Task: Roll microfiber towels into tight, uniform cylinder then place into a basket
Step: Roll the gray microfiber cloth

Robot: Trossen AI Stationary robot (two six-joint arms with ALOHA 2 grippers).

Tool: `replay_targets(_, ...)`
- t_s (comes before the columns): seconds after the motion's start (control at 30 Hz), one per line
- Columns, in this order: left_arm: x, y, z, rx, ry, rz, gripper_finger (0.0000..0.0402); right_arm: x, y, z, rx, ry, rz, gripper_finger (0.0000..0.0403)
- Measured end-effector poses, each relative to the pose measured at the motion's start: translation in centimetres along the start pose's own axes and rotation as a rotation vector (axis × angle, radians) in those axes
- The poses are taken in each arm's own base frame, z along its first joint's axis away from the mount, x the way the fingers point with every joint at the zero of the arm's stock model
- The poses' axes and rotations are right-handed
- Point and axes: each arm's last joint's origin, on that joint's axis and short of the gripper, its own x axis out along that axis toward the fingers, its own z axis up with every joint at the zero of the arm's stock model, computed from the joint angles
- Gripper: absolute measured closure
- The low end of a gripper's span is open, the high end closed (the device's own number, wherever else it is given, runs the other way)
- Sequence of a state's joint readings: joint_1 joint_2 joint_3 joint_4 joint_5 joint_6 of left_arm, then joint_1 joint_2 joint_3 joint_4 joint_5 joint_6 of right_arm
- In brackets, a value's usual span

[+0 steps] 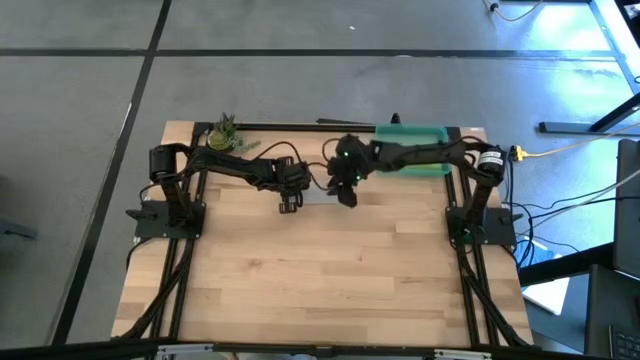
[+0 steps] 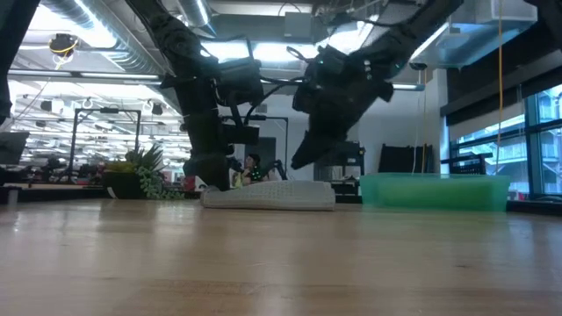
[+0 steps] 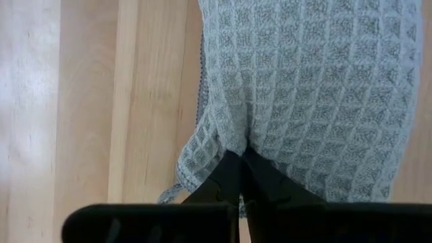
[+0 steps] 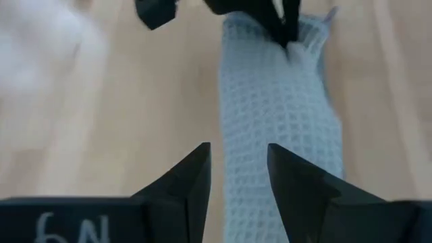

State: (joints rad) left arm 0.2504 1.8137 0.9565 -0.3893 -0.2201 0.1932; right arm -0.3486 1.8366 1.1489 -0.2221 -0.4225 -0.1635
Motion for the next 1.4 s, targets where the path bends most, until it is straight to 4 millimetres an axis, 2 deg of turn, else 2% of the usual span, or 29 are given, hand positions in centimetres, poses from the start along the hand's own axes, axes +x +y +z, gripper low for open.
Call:
replay_targets(0.27, 0.0, 0.0, 0.0, 0.001, -0.001, -0.001, 0.0401, 1.4, -0.7, -3.8, -0.043, -0.113, -0.090, 0.0256)
replay_targets(0.4, 0.0, 0.0, 0.0, 0.000, -0.001, -0.002, 0.0401, 1.7, -0.7, -5.4, -0.034, -0.087, -0.112, 0.0256)
replay_targets(0.6, 0.0, 0.0, 0.0, 0.000, -0.001, -0.002, 0.0401, 2.2, -0.9, -6.8, -0.066, -0.048, -0.189, 0.0256)
replay_targets(1.07, 0.0, 0.0, 0.0, -0.001, -0.004, 0.008, 0.0395, 2.6, -1.1, -7.1, -0.070, -0.038, -0.190, 0.0256)
replay_targets(1.4, 0.0, 0.0, 0.0, -0.001, -0.004, 0.011, 0.0389, 2.7, -1.2, -6.6, -0.093, -0.107, -0.190, 0.0256)
